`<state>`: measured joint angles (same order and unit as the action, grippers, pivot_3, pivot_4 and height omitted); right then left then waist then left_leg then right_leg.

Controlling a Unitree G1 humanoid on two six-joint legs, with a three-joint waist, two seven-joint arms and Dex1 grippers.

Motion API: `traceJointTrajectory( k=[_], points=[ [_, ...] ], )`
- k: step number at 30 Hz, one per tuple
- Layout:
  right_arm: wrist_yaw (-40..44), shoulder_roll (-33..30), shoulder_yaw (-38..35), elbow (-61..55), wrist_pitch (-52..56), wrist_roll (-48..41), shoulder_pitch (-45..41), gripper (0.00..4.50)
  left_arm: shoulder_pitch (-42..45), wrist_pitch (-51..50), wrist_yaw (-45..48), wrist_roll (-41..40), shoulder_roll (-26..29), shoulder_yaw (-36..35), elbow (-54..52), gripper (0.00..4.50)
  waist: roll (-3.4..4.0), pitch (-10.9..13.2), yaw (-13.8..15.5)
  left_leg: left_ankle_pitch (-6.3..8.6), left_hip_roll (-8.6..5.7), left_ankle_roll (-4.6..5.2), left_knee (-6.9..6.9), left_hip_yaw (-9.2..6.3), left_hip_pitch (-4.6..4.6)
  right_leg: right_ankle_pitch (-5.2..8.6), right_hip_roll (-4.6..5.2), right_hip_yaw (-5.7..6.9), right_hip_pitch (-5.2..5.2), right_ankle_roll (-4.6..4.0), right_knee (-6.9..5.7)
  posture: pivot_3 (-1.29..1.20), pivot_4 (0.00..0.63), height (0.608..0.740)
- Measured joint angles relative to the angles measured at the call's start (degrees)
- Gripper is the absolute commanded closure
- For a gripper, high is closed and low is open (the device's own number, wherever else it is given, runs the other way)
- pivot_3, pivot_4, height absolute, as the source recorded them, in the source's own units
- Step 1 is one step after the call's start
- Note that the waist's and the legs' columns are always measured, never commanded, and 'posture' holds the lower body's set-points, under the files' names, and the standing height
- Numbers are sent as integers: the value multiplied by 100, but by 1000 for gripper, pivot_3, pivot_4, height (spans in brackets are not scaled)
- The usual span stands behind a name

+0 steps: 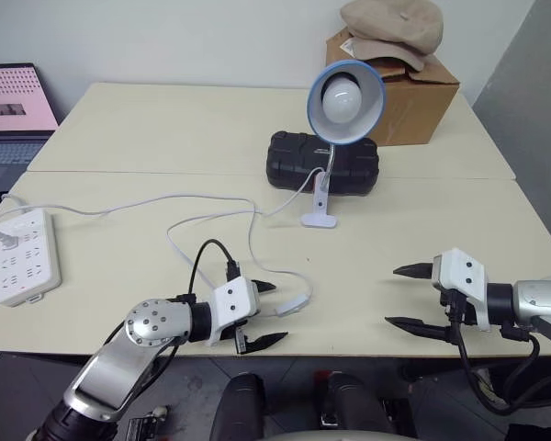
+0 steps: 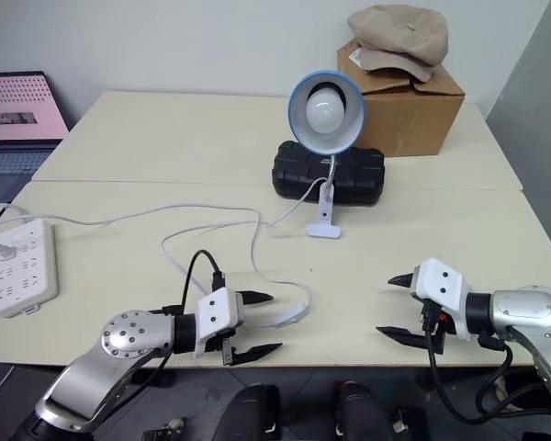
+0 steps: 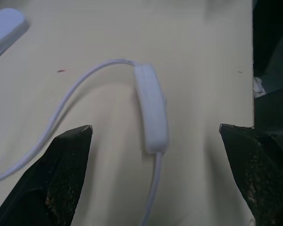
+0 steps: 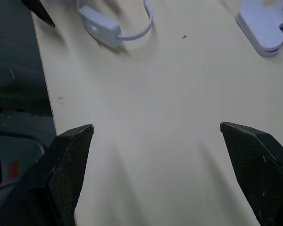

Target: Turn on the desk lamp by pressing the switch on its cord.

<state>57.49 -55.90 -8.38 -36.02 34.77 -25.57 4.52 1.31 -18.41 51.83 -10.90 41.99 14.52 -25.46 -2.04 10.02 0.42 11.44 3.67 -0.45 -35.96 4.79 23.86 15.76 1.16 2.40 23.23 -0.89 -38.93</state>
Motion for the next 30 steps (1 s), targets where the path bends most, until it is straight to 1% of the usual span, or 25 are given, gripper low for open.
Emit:
traceJointTrajectory(
  k=[4,7,9,13,16,22,24,30],
  points=[
    [-71,-20,-100,-231,230,-106,75,0,342,132,-4,196,-243,155,462,17,-1,0,12,0,-2,1,-3,-1,1,-2,1,0,-2,3,0,0,150,740],
    [-133,-30,-171,-321,336,-158,82,0,443,271,-23,369,-281,198,678,495,-1,0,2,0,-2,0,-1,-1,2,-2,0,-1,-1,4,1,0,150,740],
    [-152,-30,-173,-344,369,-167,93,0,441,338,5,440,-281,202,782,950,-1,0,2,0,-2,0,0,-1,4,0,0,2,0,2,1,0,150,740],
    [-190,-30,-173,-386,386,-171,104,0,424,404,93,459,-280,213,804,1687,-1,0,3,0,-2,0,0,-1,4,0,0,3,0,2,1,0,150,740],
    [-232,-30,-172,-390,387,-172,85,0,375,442,126,465,-295,258,802,2331,0,0,2,0,-2,0,-2,-2,3,-1,1,3,-1,4,1,0,150,740],
    [-243,-30,-154,-382,376,-170,36,0,309,524,105,536,-456,377,801,3717,0,0,5,0,-3,1,-3,-3,3,-2,1,3,-2,5,1,0,150,740],
    [-243,-30,-151,-380,368,-167,26,0,310,522,86,558,-530,402,803,4104,-1,0,5,0,-2,1,-3,-3,3,-2,1,3,-2,5,1,0,150,740],
    [-246,-30,-140,-380,324,-156,24,0,317,511,46,586,-591,411,813,4106,-1,0,5,0,-2,1,-3,-3,3,-2,1,3,-2,5,1,0,150,740]
  ],
)
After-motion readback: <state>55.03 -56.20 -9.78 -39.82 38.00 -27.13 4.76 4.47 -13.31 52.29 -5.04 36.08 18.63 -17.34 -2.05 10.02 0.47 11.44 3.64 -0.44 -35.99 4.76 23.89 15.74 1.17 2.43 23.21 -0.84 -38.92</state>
